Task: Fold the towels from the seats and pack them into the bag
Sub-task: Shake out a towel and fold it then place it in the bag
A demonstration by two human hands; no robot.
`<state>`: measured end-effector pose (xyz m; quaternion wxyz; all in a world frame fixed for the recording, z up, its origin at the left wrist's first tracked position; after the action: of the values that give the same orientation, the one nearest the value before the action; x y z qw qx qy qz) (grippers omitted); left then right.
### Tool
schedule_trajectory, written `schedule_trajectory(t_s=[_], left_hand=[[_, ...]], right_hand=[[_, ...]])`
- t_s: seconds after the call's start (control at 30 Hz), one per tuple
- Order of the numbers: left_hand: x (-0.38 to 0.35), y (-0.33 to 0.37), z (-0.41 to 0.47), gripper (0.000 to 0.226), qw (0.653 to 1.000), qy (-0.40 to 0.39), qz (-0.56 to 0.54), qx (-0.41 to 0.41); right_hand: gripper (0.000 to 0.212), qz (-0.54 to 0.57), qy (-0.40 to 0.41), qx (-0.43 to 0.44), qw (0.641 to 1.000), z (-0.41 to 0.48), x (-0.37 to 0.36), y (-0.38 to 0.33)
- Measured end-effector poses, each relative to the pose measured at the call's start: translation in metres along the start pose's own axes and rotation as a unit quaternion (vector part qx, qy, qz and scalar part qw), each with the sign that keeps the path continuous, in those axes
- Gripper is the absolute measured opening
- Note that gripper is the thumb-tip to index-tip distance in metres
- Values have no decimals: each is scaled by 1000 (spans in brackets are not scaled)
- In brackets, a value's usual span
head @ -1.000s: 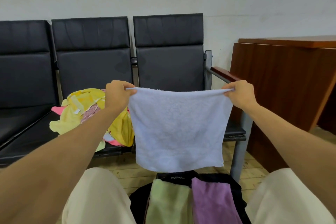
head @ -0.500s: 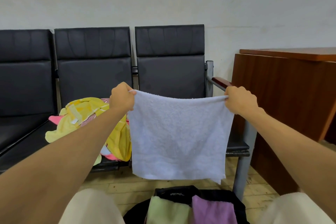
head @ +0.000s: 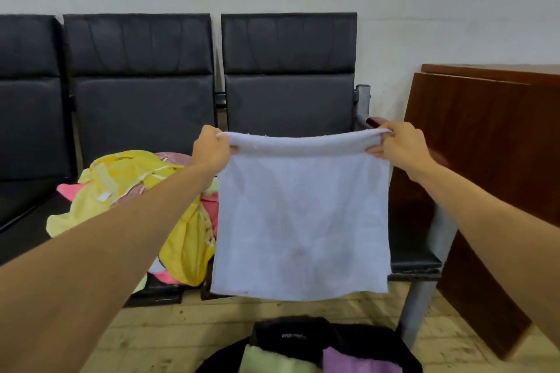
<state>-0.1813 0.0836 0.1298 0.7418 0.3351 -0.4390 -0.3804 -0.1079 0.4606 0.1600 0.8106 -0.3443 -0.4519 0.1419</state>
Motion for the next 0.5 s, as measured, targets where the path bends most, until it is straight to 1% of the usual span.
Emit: schedule_trajectory(t_s=[0.07,0.13,0.23,0.3,0.37,0.43,0.5], left_hand=[[-10,-8,-5,9,1000,-1,8,-12],[-28,-29,-14,6,1000,-27,-9,-1],[-61,-81,-45,9,992,-103,-45,57],[-79,-104,-76,10,985,-163,-12,63],[-89,-120,-97,17,980,-196,28,35],[-89,-131,-105,13,975,-206,81,-1],[-90,-138,-110,9,974,-208,82,-30]], right_hand=[[19,-1,35,24,999,-9,-7,5],[21,-17,25,38,999,-27,-29,21],[21,-73,-67,33,995,-64,-79,68],[23,-102,-131,23,986,-87,-107,104],[28,-126,-163,9,978,-100,-120,131],[32,-127,-174,15,976,-105,-123,139],[33,-127,-179,30,975,-107,-127,138]])
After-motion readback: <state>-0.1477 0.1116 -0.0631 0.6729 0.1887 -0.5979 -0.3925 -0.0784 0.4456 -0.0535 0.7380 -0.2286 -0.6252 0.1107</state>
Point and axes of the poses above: each hand's wrist, its own z-axis towards the middle knuckle, its own x-axis out of the back of the hand, y = z × x, the point moved 10 cm from there along z, towards the middle knuckle, and after that the axes turned 5 degrees about -x, right-handed, at the moved point
